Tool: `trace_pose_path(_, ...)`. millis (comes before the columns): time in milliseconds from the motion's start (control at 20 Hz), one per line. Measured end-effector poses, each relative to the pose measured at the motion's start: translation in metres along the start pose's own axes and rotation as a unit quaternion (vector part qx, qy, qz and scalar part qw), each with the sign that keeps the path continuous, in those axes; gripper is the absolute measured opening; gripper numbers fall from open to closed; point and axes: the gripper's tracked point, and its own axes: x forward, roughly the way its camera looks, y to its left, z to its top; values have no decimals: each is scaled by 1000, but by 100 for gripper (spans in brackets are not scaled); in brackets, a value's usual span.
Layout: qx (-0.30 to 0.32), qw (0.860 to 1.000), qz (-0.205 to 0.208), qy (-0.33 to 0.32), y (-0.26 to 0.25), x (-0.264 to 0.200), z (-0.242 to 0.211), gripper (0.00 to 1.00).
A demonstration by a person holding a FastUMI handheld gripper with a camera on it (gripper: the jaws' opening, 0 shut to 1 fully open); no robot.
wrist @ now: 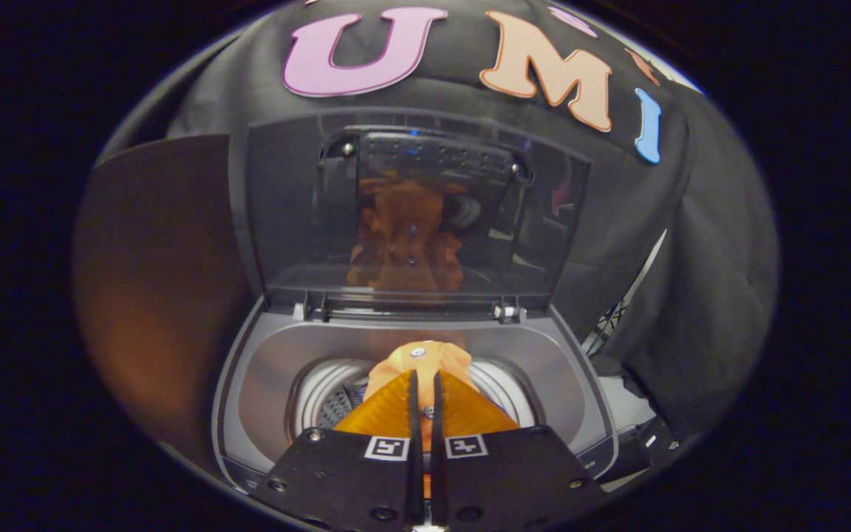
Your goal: Put the clothes into the washing machine and then close the washing machine lid.
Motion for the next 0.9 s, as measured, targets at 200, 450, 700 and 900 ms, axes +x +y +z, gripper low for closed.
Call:
trace_pose_path(200, -22, 998, 18, 53, 10, 16, -30, 4)
trace_pose_path(450, 39, 996, 29, 74, 8, 24, -54, 18)
trace_pose_path(700, 73, 997, 34, 17, 3, 23, -34, 59)
trace_pose_path(900, 89, 995, 50, -4, 9, 21, -24, 99)
